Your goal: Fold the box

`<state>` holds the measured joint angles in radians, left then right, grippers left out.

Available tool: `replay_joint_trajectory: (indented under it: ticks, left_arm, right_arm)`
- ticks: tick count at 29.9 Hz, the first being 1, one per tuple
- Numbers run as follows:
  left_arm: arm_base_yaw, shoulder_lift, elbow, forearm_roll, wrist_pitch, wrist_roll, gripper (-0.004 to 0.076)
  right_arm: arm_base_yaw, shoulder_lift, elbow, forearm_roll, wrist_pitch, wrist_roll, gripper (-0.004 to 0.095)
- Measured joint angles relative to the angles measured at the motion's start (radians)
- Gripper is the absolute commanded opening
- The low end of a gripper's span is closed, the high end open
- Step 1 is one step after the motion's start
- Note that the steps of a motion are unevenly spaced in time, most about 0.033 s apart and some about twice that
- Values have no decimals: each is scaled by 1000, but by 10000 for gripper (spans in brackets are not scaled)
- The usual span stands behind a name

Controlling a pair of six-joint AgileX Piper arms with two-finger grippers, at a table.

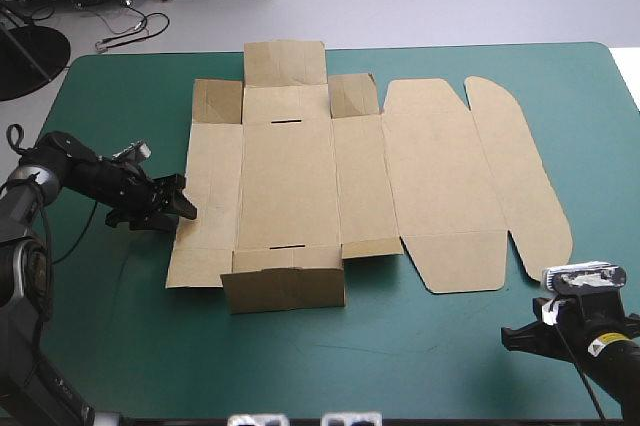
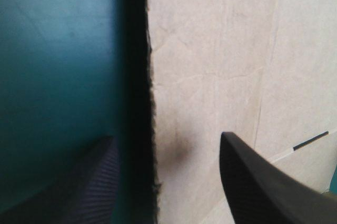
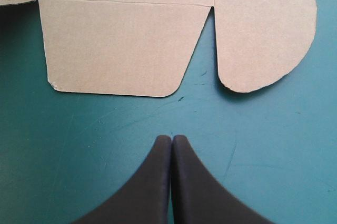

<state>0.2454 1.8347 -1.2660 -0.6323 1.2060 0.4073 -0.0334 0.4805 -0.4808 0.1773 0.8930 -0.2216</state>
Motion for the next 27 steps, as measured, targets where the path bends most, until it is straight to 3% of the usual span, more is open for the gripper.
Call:
replay_joint_trajectory:
  ticks: [14, 16, 19, 27]
  left_arm:
    - [-102, 83, -19, -123, 3, 18, 387]
    - [-112, 85, -20, -127, -5, 18, 297]
    - [-118, 87, -20, -132, -25, 17, 8]
    - [-132, 99, -44, -157, -6, 48, -9]
  right_arm:
    - [0, 0, 0, -1, 0, 0, -15]
    - [0, 0, 0, -1, 0, 0, -15]
    - [0, 0, 0, -1, 0, 0, -15]
    - [0, 0, 1, -1, 0, 5, -15]
